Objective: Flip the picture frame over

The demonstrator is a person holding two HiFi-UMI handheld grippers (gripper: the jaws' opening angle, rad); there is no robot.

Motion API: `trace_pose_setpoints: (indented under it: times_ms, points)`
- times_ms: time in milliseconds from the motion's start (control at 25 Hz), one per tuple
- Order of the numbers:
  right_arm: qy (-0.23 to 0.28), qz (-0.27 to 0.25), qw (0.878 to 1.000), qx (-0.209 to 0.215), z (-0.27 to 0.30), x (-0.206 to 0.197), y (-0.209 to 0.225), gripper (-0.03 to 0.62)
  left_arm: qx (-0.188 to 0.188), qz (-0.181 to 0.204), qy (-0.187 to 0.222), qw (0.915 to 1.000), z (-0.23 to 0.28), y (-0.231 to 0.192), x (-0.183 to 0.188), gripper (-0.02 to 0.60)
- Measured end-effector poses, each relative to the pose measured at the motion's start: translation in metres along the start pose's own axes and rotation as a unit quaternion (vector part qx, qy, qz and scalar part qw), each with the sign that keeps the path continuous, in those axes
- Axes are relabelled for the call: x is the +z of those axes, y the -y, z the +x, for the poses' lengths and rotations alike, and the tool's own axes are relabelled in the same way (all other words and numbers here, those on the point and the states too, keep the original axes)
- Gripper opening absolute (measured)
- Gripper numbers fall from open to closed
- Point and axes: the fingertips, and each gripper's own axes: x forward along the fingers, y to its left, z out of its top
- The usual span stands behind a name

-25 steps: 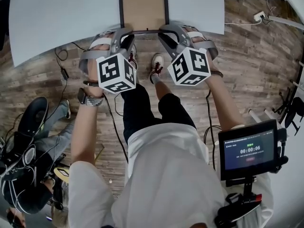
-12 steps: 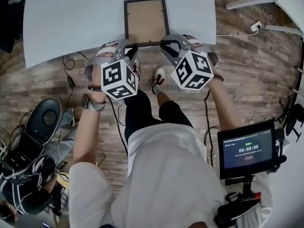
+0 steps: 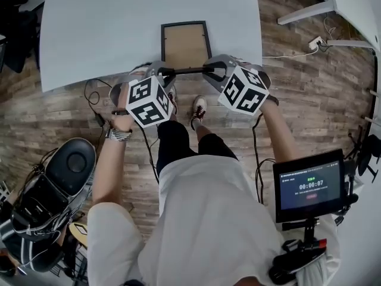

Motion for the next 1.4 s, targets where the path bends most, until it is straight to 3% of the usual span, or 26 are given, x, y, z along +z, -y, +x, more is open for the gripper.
trace_pose_setpoints:
  times_ms: [440, 760, 1000, 1400]
  points:
    - [0.004, 0.047, 0.997, 0.056, -0.016, 0.016, 0.003, 0.065, -0.076, -0.007, -0.006, 0.9971, -0.024, -0.008, 0.008, 0.067]
    - [-0.008, 0.073, 0.993, 0.094, -0.023, 0.016, 0.007, 0.064, -0.114, 0.006, -0.02, 0.9933, -0.032, -0.013, 0.018, 0.067]
    - [-0.021, 0.086, 0.99, 0.111, -0.036, 0.039, 0.018, 0.063, -0.141, 0.012, -0.016, 0.9898, -0.054, -0.029, 0.021, 0.067]
    - [-0.023, 0.115, 0.98, 0.161, -0.043, 0.036, 0.022, 0.061, -0.213, -0.028, -0.016, 0.9765, -0.054, -0.032, 0.026, 0.066]
